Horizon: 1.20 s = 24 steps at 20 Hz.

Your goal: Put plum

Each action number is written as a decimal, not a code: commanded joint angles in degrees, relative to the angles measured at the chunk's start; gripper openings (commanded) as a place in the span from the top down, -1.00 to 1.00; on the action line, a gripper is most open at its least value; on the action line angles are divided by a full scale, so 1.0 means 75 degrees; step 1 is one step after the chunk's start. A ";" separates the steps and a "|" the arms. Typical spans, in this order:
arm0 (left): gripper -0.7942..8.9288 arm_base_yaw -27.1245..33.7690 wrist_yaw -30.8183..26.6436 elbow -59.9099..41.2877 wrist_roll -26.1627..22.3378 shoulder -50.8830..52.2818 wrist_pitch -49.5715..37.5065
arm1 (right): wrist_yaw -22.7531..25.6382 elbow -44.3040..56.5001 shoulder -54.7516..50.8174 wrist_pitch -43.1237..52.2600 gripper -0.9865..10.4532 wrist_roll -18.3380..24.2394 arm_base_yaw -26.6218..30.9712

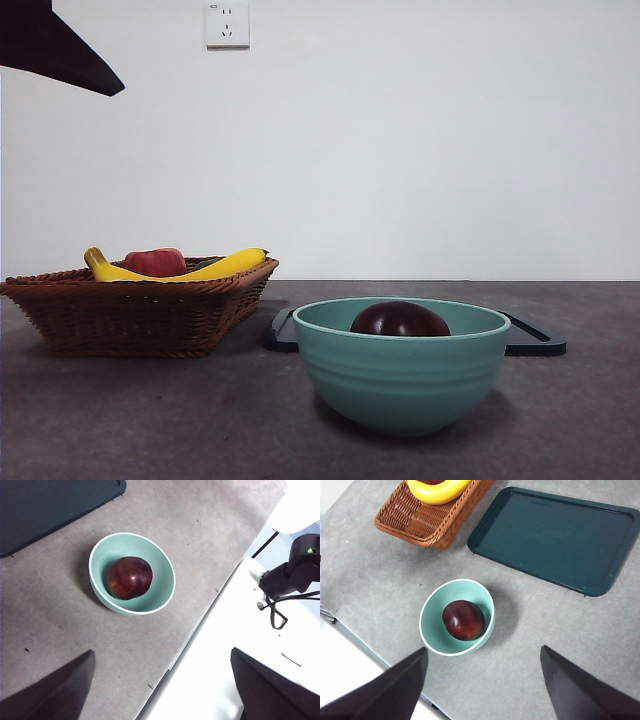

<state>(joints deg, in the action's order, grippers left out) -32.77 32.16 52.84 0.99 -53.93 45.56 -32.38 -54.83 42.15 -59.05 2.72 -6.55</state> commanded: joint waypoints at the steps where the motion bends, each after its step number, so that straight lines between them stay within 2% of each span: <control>1: -0.05 -0.0047 0.0067 0.0087 0.0017 -0.0041 -0.0058 | -0.0058 -0.0157 0.0157 0.0026 0.20 -0.0122 -0.0061; 6: -0.05 -0.0047 0.0067 0.0087 0.0017 -0.0041 -0.0076 | -0.0047 -0.0131 0.0790 -0.0020 0.20 -0.0411 -0.0597; 9: -0.05 -0.0047 0.0064 0.0087 0.0015 -0.0041 -0.0076 | 0.0452 -0.0047 0.1495 0.0198 0.20 -0.0656 -0.1142; 16: -0.05 -0.0047 0.0064 0.0087 0.0015 -0.0041 -0.0076 | 0.1349 0.1023 0.3075 0.2588 0.20 -0.1582 -0.2381; 24: -0.05 -0.0047 0.0061 0.0087 0.0012 -0.0041 -0.0073 | 0.2600 0.1087 0.4756 0.4156 0.38 -0.1958 -0.3383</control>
<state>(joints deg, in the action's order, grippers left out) -32.77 32.34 52.84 0.99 -53.93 45.43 -13.08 -46.33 77.14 -28.10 -10.90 -31.55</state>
